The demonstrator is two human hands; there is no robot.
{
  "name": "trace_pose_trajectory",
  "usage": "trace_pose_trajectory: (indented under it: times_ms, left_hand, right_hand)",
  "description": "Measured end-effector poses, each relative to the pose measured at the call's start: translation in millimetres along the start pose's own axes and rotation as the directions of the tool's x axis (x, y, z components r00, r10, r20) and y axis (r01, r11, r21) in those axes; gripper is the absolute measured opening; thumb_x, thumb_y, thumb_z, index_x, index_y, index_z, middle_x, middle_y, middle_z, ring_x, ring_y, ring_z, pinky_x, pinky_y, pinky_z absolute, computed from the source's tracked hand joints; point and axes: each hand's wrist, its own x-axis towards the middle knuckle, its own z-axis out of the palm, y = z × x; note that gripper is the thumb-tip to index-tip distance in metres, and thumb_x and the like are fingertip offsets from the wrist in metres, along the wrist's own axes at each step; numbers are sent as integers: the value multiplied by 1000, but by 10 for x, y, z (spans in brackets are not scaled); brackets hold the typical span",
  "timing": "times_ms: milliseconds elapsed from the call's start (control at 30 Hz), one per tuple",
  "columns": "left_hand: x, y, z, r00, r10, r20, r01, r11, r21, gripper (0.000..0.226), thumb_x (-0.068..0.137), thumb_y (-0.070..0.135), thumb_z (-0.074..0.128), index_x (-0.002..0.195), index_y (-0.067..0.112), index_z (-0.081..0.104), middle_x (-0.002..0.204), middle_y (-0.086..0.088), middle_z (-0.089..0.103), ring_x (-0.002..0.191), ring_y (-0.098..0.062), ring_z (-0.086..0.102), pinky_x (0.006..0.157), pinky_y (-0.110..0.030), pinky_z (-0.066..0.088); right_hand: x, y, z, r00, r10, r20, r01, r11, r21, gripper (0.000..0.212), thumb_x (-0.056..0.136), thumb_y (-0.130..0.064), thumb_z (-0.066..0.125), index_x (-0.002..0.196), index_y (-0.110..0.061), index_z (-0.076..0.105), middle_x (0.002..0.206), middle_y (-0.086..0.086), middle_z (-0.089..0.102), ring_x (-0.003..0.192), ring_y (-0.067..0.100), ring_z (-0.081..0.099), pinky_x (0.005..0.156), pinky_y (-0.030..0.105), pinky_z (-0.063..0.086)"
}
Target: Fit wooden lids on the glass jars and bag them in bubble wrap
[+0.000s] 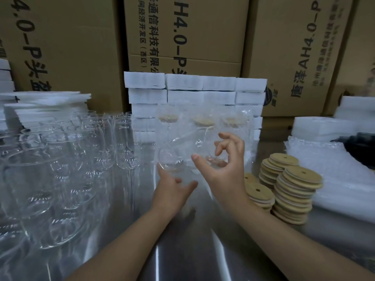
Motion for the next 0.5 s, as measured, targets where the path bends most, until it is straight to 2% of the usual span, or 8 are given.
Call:
trace_pose_trajectory:
  times_ms: [33,100,167,233,300,367,433,500]
  left_hand:
    - [19,-7,-13,1000,-9,-4,9,996,-86,114,69,42,85,151,17,9,101,4,61,102,-24,66,94,-44,51]
    - [43,-28,-48,1000,5,-17,-8,980,-197,117,64,34,89,151,23,12,107,-1,64,98,-23,67,92,-49,52]
    - [36,-37,-79,999,24,-43,-32,980,-195,121,63,23,91,152,24,9,120,-6,56,98,-22,64,91,-52,52]
    - [19,-37,-90,997,49,-57,-58,982,-179,132,56,22,93,153,22,4,131,-10,45,103,-26,61,94,-50,51]
    - [17,-37,-97,994,90,-68,-102,976,-191,131,55,24,88,153,19,3,138,-14,40,109,-28,59,94,-36,52]
    - [13,-22,-107,987,143,-71,-152,977,-149,118,60,22,85,151,11,10,139,-16,42,111,-24,57,82,-13,47]
    - [24,-25,-113,980,189,-58,-194,977,-91,106,62,23,80,147,1,21,137,-19,43,116,-26,53,77,-7,43]
    - [20,1,-115,983,183,-33,-186,976,-117,96,66,15,81,144,-3,28,136,-21,44,119,-30,52,84,-11,47]
  right_hand:
    - [-1,32,-14,1000,5,-9,-5,1000,-4,43,67,-24,81,87,-27,43,119,-8,40,116,9,46,82,25,48]
    - [-14,87,-21,1000,-4,-1,4,998,-63,55,64,-33,76,103,-37,37,117,-12,38,109,8,46,76,19,47]
    - [-44,145,-10,997,-27,69,37,988,-150,70,62,-38,75,116,-43,30,118,-18,32,107,4,44,76,17,49]
    - [-73,184,1,990,-51,129,78,974,-211,79,61,-42,76,126,-40,30,118,-17,30,107,1,42,78,17,49]
    - [-83,194,3,981,-90,172,128,965,-230,81,59,-44,78,128,-34,37,118,-10,32,106,2,43,80,15,47]
    - [-91,171,-4,968,-135,209,183,956,-231,79,58,-46,80,126,-33,41,118,-6,34,106,4,44,83,13,44]
    - [-101,126,-12,957,-166,239,222,947,-231,80,58,-53,78,125,-32,42,119,-5,36,109,7,44,89,19,44]
    - [-105,70,-23,948,-183,260,242,945,-220,79,59,-60,71,127,-28,44,120,-6,38,112,10,45,92,27,44]
